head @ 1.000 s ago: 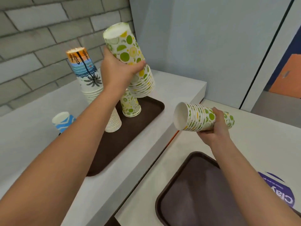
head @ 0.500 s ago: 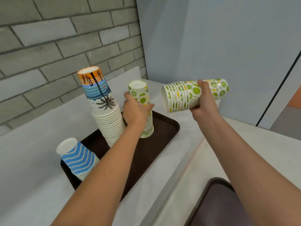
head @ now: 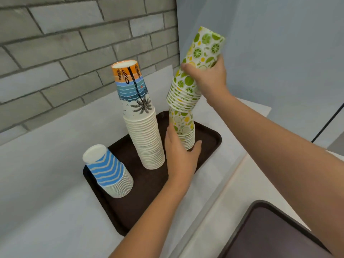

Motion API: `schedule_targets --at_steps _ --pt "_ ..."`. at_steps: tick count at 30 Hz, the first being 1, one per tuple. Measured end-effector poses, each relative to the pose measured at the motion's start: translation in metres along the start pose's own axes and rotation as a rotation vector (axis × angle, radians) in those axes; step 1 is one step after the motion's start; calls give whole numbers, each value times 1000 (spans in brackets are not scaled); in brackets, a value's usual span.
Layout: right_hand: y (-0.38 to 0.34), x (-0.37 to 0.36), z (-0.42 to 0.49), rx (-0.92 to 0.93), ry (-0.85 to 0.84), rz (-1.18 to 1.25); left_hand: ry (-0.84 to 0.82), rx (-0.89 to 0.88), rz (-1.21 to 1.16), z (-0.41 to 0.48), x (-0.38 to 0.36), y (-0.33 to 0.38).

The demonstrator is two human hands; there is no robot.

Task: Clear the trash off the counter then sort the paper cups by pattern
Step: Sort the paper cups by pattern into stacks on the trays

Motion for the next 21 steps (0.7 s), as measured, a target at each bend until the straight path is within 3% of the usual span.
schedule_targets --at_steps 7,10,13,15,21 --pt "37 -29 -22 52 -330 -378 363 -339 197 -32 117 6" --pt "52 -28 -25 18 -350 -356 363 -200 496 -19 154 -2" --pt "50 -28 -21 22 -380 -392 227 49 734 -8 172 -16" --pt "49 -28 -16 18 -389 -410 159 120 719 -6 175 -22" --pt "50 -26 -16 3 -396 -355 137 88 590 1 167 -27"
Point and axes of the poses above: each hand's wrist, its own z-axis towards the middle knuckle, its own x-axis out of the back of the hand, y = z × x, the point moved 3 cm from there along z, towards the middle knuckle, and after that the axes turned 4 degrees about -y, right-handed, at the moved point
